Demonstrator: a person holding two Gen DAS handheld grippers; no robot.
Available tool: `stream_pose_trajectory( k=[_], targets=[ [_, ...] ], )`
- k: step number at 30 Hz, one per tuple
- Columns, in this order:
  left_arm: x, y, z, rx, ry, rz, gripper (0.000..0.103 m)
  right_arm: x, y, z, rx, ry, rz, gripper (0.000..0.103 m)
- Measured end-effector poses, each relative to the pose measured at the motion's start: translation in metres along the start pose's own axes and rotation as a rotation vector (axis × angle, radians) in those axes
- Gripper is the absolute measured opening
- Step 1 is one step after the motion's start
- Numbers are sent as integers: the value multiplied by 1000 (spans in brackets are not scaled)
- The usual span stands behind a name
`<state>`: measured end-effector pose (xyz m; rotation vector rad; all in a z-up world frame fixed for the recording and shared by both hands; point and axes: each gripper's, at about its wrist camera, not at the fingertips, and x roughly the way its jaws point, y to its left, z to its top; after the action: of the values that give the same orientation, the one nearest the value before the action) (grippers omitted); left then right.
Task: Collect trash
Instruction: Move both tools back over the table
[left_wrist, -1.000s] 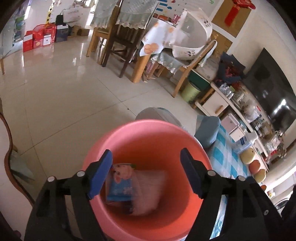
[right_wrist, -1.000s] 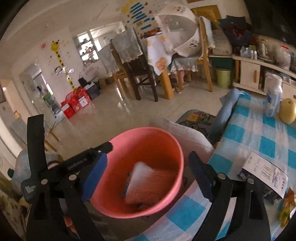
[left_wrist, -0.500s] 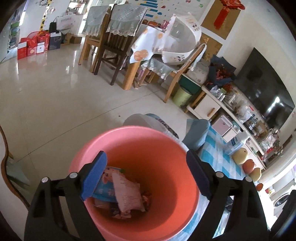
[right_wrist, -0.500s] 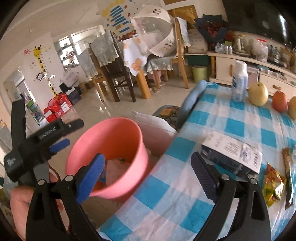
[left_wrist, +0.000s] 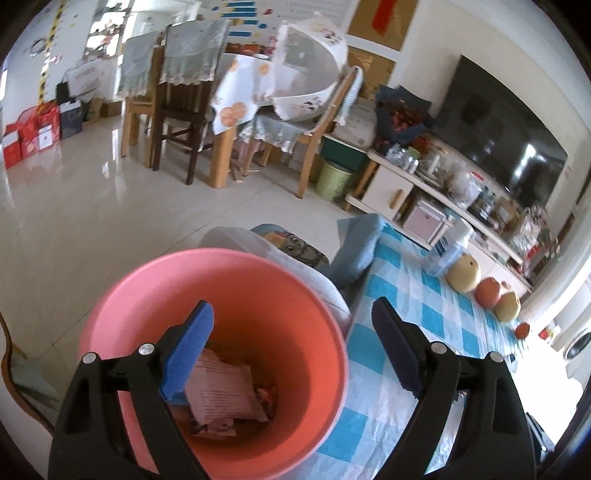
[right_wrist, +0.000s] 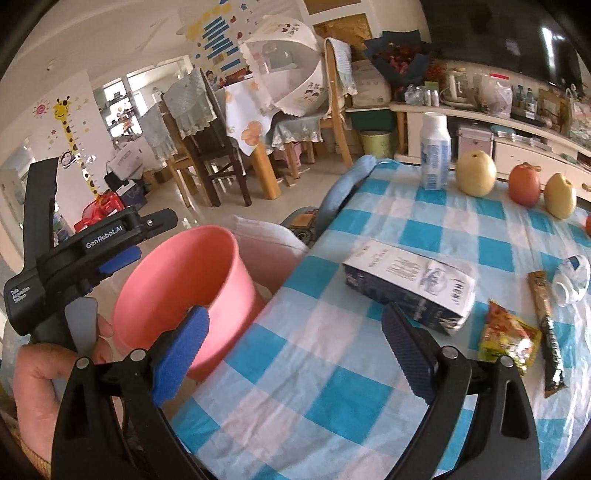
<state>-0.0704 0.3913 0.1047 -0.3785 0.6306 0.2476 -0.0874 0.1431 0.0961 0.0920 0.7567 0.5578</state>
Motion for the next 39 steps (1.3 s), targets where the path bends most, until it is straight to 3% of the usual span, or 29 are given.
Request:
stream_pose_trajectory(
  k=[8, 18, 39],
  targets=[
    [2, -40, -9, 80, -13, -52, 88, -20, -26, -9, 25, -9, -29, 94],
    [15, -86, -28, 184, 55, -99, 88, -45, -56, -13, 42, -35, -70, 94],
    [32, -137, -55, 203, 156, -170, 88, -69, -114, -25, 74, -58, -151, 94]
  ],
)
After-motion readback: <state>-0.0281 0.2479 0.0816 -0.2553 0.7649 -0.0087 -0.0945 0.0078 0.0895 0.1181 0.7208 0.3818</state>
